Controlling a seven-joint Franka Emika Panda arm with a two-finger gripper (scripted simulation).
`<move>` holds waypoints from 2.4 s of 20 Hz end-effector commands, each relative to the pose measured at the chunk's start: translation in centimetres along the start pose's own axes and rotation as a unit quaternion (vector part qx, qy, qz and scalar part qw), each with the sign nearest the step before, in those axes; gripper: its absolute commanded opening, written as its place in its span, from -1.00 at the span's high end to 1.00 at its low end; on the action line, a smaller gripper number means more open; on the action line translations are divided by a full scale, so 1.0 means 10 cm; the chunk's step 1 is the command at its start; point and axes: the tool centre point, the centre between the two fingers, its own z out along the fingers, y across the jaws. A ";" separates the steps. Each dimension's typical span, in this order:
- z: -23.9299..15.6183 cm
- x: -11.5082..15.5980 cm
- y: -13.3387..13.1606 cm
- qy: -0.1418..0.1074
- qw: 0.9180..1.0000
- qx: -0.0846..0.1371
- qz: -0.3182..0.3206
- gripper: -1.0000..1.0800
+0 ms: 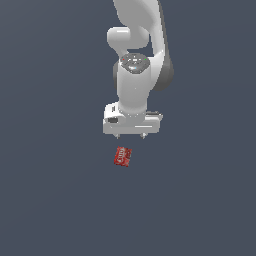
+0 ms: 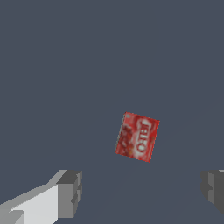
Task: Pick up the object and move it to a goal position.
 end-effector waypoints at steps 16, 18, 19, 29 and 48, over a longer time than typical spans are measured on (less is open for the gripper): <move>-0.06 0.04 0.12 0.013 1.000 0.006 0.020 -0.92; 0.00 0.05 0.13 0.012 1.000 0.007 0.026 -0.92; 0.04 0.05 0.13 0.011 0.999 0.007 0.030 -0.92; 0.77 0.03 0.26 -0.007 0.995 0.009 0.094 -0.92; 1.34 -0.03 0.32 -0.018 0.991 0.008 0.130 -0.92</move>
